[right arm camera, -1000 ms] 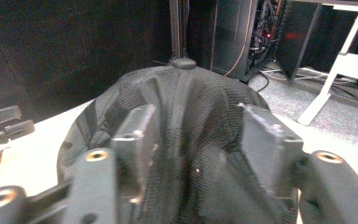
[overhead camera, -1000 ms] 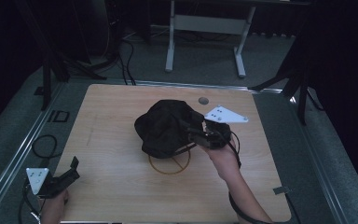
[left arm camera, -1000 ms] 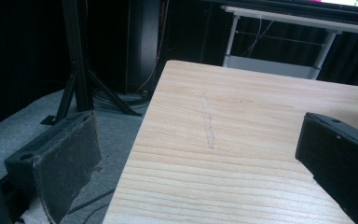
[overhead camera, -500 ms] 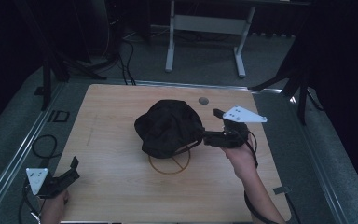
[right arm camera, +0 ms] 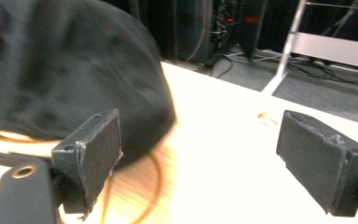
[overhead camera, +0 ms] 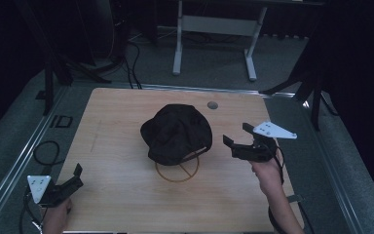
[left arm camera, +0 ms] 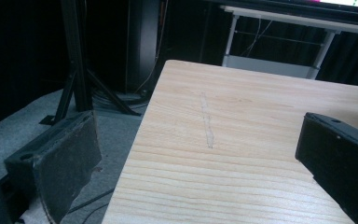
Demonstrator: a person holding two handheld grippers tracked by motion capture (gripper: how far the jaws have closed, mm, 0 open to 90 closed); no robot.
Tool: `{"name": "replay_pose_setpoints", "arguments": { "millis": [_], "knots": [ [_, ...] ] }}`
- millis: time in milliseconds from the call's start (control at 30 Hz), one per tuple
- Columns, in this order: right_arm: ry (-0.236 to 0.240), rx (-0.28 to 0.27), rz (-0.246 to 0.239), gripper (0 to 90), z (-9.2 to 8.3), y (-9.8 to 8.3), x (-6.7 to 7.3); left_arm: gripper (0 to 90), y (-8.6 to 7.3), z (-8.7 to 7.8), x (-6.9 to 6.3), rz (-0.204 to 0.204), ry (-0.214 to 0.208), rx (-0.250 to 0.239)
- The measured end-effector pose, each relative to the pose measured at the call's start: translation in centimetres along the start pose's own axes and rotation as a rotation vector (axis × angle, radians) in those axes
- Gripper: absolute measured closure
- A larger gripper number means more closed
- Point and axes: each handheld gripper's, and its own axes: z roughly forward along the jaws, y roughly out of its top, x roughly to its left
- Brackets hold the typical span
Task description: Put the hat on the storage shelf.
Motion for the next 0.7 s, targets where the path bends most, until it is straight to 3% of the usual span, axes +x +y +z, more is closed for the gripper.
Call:
{"name": "replay_pose_setpoints", "arguments": {
  "millis": [333, 700],
  "knots": [
    [-0.081, 0.027, 0.031, 13.6, -0.7, -4.6, -3.1, 0.5, 0.0, 0.0, 0.0, 0.004, 0.004, -0.001],
    [-0.134, 0.1, 0.066, 13.6, -1.1, -9.7, -5.6, 0.5, 0.0, 0.0, -0.1, 0.005, 0.005, -0.002]
  ]
}}
